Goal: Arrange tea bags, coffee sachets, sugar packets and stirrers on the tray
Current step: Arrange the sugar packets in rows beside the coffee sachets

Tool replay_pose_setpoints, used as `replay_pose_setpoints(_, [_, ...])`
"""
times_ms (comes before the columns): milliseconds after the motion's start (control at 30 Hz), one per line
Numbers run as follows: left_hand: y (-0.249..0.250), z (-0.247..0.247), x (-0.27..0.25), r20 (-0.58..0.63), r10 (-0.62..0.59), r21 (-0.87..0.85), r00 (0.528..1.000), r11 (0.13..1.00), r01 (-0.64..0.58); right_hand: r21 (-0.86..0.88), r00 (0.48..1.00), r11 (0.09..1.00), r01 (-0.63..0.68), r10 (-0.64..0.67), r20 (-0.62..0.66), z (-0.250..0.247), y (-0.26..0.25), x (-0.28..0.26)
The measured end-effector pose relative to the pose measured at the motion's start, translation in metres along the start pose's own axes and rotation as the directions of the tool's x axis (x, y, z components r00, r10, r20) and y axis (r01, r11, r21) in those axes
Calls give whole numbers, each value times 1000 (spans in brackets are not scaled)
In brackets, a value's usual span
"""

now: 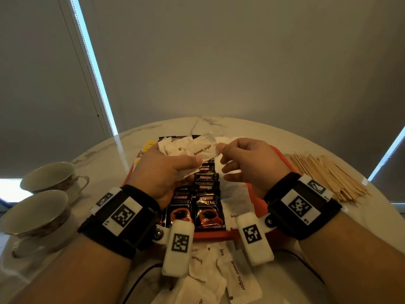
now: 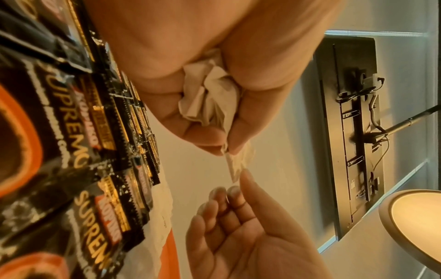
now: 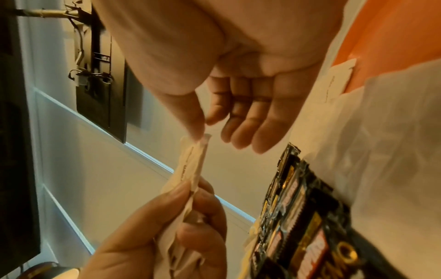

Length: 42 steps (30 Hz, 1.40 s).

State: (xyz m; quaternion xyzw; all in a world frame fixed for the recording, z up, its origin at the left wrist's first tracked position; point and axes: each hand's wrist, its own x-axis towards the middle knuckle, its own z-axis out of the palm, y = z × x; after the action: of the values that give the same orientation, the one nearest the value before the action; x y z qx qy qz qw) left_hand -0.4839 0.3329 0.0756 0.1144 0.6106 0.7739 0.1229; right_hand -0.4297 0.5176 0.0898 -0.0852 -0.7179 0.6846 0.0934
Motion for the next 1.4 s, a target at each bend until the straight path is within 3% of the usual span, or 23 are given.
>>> replay_pose_setpoints(133, [0, 0, -1, 23, -22, 43, 999, 999, 21, -27, 996, 999, 41, -39, 80, -4, -1, 0])
replay_pose_setpoints(267, [0, 1, -2, 25, -57, 10, 998, 998, 57, -195, 998, 979, 53, -46, 42, -8, 1, 4])
replay_pose_setpoints(367, [2, 1, 0, -13, -93, -79, 996, 993, 92, -168, 1000, 986, 18, -16, 12, -17, 0, 11])
replay_pose_setpoints(467, [1, -1, 4, -91, -111, -112, 990, 989, 100, -32, 990, 998, -50, 46, -134, -32, -3, 22])
replay_pose_setpoints(567, [0, -2, 7, -141, -117, -131, 983, 986, 99, 75, 942, 988, -136, 152, -298, -54, -2, 45])
replay_pose_setpoints(733, [2, 0, 5, -144, -117, -147, 983, 984, 96, -151, 864, 914, -377, 288, -413, -81, 11, 78])
replay_pose_setpoints(900, [5, -1, 4, -155, -125, -141, 980, 985, 104, -334, 859, 810, -482, 361, -362, -82, 22, 84])
replay_pose_setpoints(1167, [5, -2, 4, -170, -132, -126, 977, 986, 111, -481, 854, 711, -513, 364, -372, -79, 21, 84])
replay_pose_setpoints(1400, [6, -1, 3, -168, -144, -135, 975, 983, 122, -512, 852, 690, -512, 334, -403, -78, 23, 88])
